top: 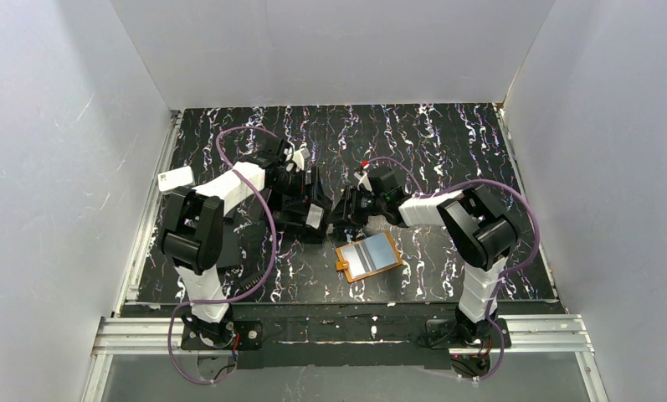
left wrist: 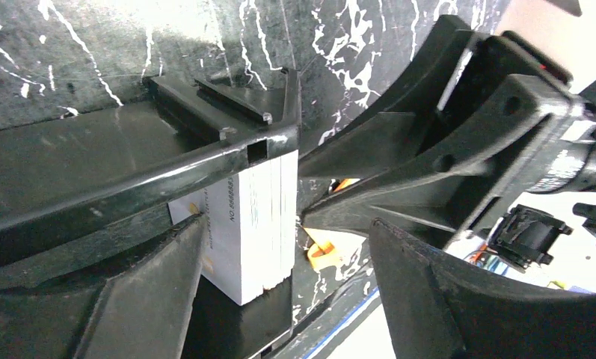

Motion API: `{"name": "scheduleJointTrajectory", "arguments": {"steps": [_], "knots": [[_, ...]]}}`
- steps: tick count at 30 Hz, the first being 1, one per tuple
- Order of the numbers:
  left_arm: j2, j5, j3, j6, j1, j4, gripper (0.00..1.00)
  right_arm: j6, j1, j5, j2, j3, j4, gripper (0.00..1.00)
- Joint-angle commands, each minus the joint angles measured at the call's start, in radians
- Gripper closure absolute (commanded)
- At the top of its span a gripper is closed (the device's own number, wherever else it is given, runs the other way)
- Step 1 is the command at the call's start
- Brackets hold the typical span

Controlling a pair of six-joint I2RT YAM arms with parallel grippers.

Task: Put the credit cards into the card holder
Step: Pick up the credit card from the storage box.

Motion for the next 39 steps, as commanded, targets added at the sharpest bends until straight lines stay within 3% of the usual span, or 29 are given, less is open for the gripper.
{"name": "scheduleJointTrajectory", "arguments": {"steps": [1,8,21,35,39], "knots": [[-0.008,0.082,0.012,-0.015,0.004,0.019,0.26,0.011,-0.004,-0.019,0.017,0.037,0.055,0.51],[-0.023,0.057,-0.005,-0.019,0.003,0.02,0.47,0.004,-0.004,-0.021,0.016,0.042,0.048,0.51],[0.011,-0.006,0.032,0.007,0.003,-0.045,0.74,0.005,-0.003,-0.026,0.006,0.04,0.049,0.53],[0.0,-0.09,0.082,0.051,0.002,-0.123,1.0,0.003,-0.004,-0.041,-0.003,0.036,0.052,0.54],[-0.006,-0.106,0.092,0.062,0.002,-0.14,1.0,0.003,-0.003,-0.045,-0.005,0.035,0.052,0.55]]}}
